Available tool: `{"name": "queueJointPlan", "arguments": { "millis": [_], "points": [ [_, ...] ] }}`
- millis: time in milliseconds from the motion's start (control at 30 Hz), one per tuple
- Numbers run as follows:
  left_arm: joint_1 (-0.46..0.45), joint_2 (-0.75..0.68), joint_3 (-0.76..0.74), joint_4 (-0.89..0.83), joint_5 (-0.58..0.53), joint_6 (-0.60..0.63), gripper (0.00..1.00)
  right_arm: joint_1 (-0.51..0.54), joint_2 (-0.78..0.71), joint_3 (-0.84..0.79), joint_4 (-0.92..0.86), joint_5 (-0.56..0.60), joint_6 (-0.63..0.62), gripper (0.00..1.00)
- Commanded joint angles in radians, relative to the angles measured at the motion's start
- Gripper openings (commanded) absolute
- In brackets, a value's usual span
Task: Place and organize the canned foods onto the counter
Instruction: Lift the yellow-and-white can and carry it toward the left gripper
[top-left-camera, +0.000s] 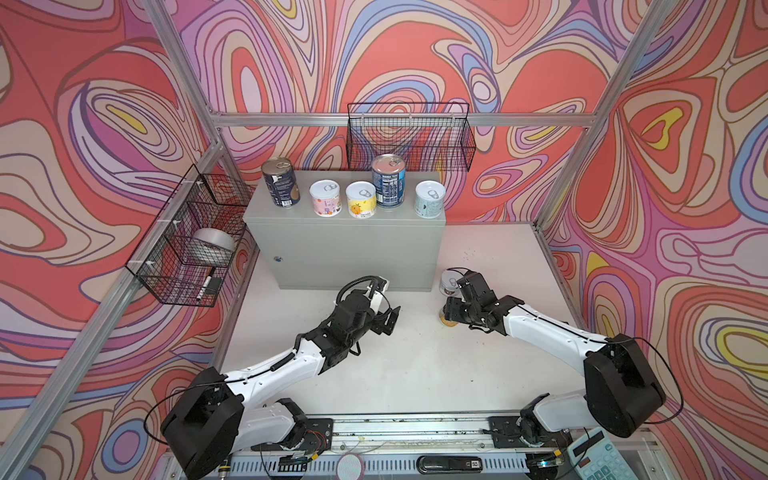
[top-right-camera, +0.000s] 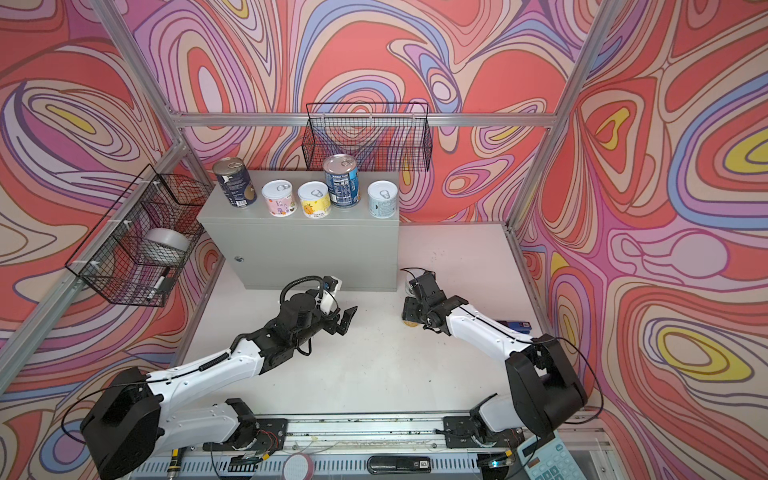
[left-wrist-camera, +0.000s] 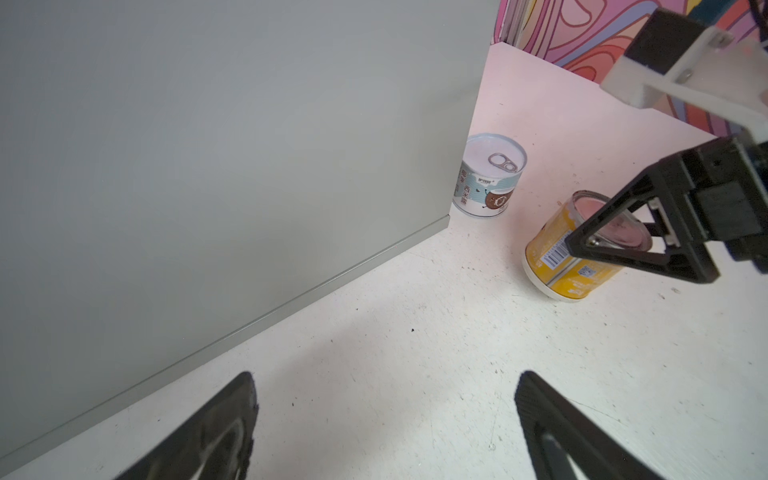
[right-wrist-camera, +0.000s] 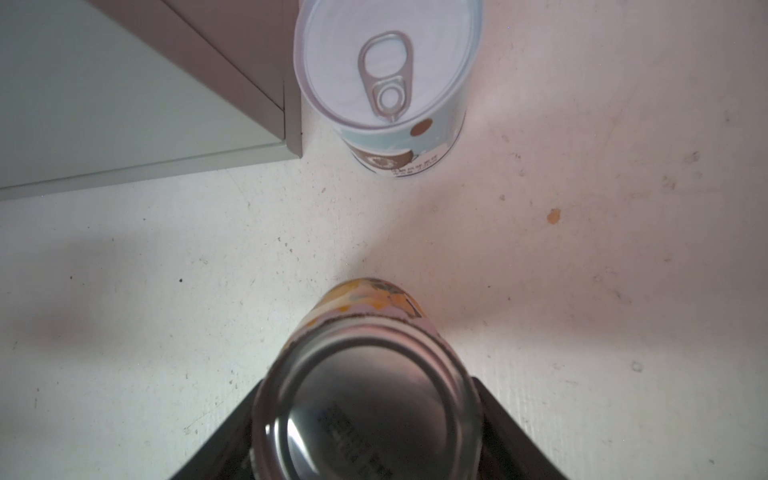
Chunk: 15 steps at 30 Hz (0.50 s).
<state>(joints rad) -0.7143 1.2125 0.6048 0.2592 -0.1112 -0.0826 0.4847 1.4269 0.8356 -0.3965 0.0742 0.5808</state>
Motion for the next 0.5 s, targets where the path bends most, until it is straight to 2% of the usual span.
{"name": "queueJointPlan", "arguments": {
  "millis": [0, 467],
  "points": [
    [-0.004, 0.014, 0.036, -0.049, -0.028, -0.038, 1.0, -0.003, -0.017, -0.006, 0.077, -0.02, -0.015, 0.39],
    [-0.014, 0.089, 0.127, -0.193, -0.009, -0.074, 0.99, -0.003, -0.059, -0.063, 0.151, -0.053, -0.015, 0.38]
  ]
}}
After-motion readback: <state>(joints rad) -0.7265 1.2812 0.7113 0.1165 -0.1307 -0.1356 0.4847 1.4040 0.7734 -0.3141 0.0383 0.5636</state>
